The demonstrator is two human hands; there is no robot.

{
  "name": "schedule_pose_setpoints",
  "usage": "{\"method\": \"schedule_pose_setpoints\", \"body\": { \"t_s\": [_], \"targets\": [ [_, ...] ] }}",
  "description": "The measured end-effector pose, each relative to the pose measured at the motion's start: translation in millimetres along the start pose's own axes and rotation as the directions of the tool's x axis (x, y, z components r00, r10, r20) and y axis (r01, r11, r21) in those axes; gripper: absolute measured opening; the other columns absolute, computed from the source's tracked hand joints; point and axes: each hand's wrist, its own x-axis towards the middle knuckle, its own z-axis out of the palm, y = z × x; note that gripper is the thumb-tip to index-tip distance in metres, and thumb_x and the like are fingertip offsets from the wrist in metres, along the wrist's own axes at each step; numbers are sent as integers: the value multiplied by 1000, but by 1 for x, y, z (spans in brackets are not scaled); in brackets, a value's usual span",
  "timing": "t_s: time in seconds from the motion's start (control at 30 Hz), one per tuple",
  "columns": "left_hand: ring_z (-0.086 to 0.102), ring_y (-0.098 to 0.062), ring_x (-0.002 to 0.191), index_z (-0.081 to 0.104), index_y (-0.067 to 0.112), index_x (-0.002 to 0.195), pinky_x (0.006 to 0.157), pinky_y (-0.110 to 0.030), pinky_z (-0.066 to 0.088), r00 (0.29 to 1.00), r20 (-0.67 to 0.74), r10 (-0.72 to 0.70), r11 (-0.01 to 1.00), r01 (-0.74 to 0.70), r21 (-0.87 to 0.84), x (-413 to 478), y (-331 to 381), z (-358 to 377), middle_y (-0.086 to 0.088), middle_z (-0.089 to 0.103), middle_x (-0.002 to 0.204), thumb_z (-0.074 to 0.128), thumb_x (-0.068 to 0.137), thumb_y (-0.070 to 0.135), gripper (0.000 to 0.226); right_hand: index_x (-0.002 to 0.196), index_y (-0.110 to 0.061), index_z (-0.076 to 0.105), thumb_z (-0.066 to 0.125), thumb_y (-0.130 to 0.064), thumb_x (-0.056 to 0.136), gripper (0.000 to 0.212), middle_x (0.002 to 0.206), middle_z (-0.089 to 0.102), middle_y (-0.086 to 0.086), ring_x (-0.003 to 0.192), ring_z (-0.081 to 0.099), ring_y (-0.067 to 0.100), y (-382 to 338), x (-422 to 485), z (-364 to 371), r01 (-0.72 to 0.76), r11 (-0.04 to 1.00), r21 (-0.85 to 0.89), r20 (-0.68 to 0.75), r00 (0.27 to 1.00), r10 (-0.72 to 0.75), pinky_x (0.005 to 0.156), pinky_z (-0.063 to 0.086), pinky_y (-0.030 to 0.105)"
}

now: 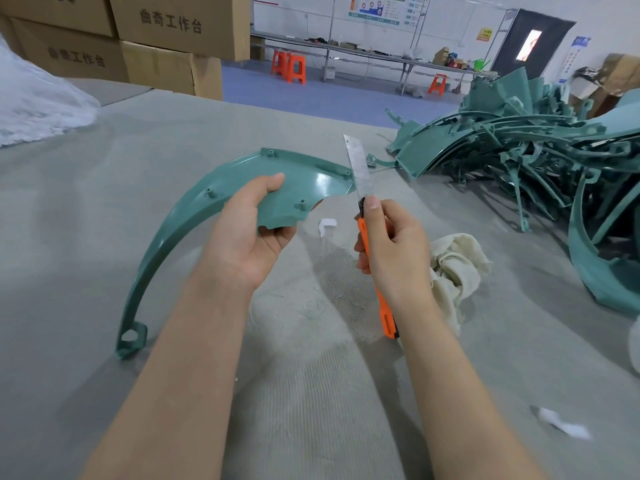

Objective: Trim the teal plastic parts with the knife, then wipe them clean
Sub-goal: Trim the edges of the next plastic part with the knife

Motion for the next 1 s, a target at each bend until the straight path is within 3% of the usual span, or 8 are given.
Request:
{"method": "schedule_pose_setpoints", "body": {
  "t_s": [0.3,0.5,0.63,0.8,1.0],
  "targets": [
    [58,-33,120,61,14,104,40,-14,41,1000,-8,-10,999,10,-43,1,-1,0,-7,67,109,62,88,10,17,67,-22,52,46,-38,100,37,57,50,1,47,46,13,2,0,1,28,1000,-3,1,1000,-28,42,40,20],
    [59,-32,120,61,14,106,40,-14,41,1000,-6,-8,999,8,-50,0,-1,0,-10,65,125,62,87,9,20,71,-15,53,45,-38,101,39,57,49,0,48,46,14,2,0,2,51,999,-6,8,999,-51,44,41,24],
    [60,-32,118,62,12,104,40,-14,42,1000,9,-18,998,18,-56,-1,-1,0,-11,66,123,61,88,9,17,66,-27,53,47,-38,100,36,53,49,-7,49,47,14,-1,-3,6,76,997,-17,37,996,-75,45,44,29],
    [66,-32,108,63,13,100,39,-14,41,1000,15,-15,998,16,-59,-3,0,1,-9,71,112,61,88,8,13,69,-21,55,48,-38,100,36,56,51,-3,48,47,13,-2,-3,5,55,998,25,20,998,-55,43,40,20],
    [64,-33,112,63,14,99,40,-14,41,1000,1,-16,999,16,-43,-3,0,2,-8,70,107,61,88,9,12,69,-22,55,47,-38,100,36,54,49,-8,52,49,16,0,-2,6,49,999,12,7,999,-49,45,41,25]
  ]
}}
